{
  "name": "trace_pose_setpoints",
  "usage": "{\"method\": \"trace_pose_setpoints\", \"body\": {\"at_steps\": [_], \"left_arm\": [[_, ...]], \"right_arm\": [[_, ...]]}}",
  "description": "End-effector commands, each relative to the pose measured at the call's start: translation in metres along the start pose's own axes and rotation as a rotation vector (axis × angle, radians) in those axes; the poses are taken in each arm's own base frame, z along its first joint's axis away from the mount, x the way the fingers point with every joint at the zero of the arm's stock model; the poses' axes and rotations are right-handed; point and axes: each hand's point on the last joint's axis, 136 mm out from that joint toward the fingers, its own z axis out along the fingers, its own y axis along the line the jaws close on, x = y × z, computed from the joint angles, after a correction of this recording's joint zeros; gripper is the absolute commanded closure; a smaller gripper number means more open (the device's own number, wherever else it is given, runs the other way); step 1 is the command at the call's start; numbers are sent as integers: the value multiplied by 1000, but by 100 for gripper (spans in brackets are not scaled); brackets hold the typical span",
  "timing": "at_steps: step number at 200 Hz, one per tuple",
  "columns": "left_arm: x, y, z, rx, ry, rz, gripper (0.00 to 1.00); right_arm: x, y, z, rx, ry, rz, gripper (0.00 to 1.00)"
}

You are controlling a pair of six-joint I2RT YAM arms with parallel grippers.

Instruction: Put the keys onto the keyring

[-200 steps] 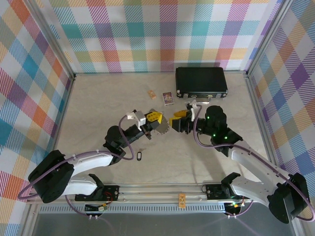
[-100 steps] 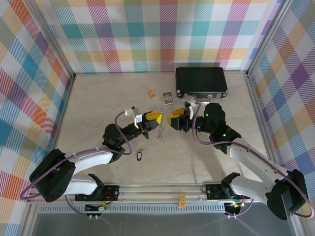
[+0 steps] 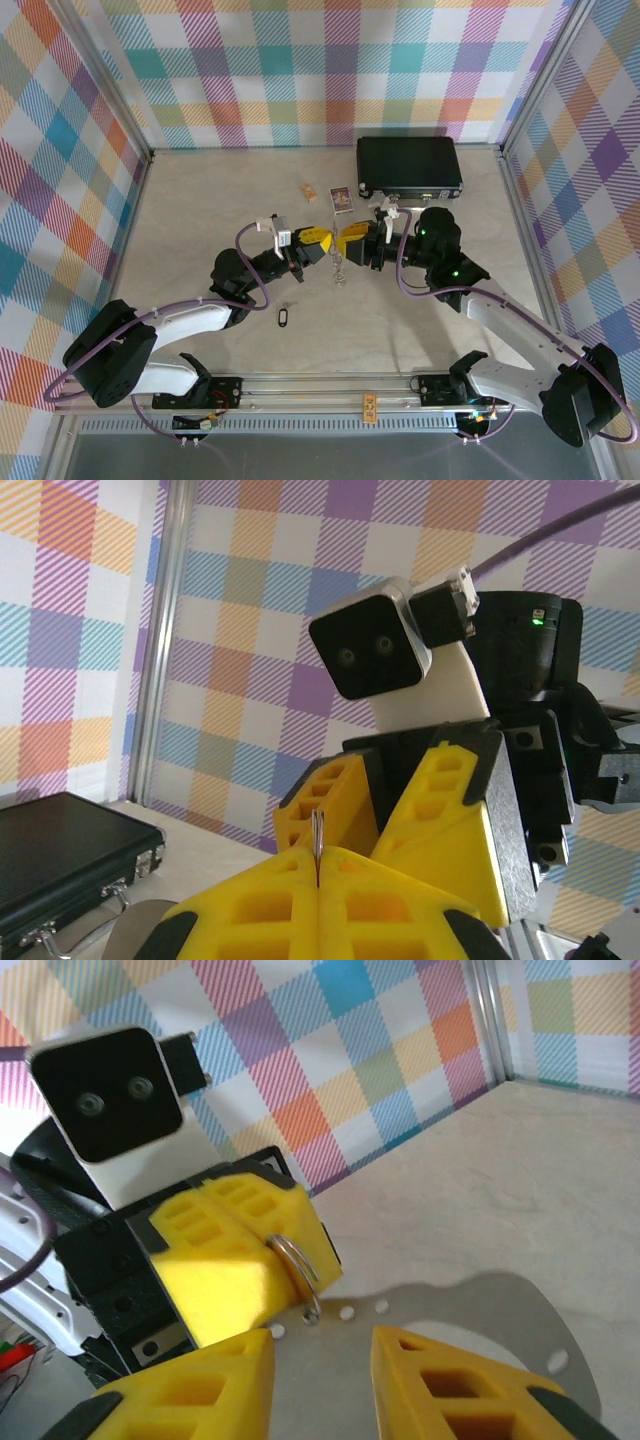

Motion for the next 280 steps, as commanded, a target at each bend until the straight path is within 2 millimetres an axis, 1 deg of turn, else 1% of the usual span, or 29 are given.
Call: {"method": "trace_pose_setpoints", "body": {"at_steps": [1,66,92,100,111,124,135,148,163,170,185,195,219,227,252,260,280], "left_arm": [[-25,-9,3,52,-73,27,100],[-27,-14,2,87,-64,9,100],[-28,-16,3,98,-64,-1,100],[-29,-16,3,101,-63,-4,100],[-29,-17,4,111,-58,-13,100],[-29,-17,5,121,-52,-32,100],[-28,-15,6,127,-46,-49,100],[-29,-14,7,131,-44,-62,100],[-29,-13,7,125,-45,-64,100],[-29,-11,6,120,-46,-63,95],[-28,-6,4,106,-39,-69,89],[-28,1,2,92,-33,-77,83],[-26,20,-6,38,-22,-96,74],[-24,22,-9,40,-4,-88,72],[-11,25,-20,9,45,27,69],[-6,27,-24,-17,67,59,66],[4,28,-31,-53,156,123,65]], "right_arm": [[-24,16,1,-73,-53,-51,70],[-26,13,3,-62,-53,-54,73],[-25,15,4,-79,-42,-54,85],[-24,16,4,-86,-39,-54,86],[-24,16,4,-86,-39,-55,84],[-24,17,4,-92,-37,-60,85],[-24,19,4,-105,-33,-64,90],[-24,20,4,-114,-24,-69,100],[-23,21,5,-120,-12,-75,100],[-22,21,5,-120,-6,-83,100],[-21,19,4,-99,8,-101,100],[-18,17,4,-88,23,-121,100],[-6,8,3,-37,83,-160,100],[-2,1,3,-6,109,-167,100],[13,-7,4,31,195,-203,100],[19,-9,6,35,236,-251,100],[35,-14,7,65,365,-330,100]]}}
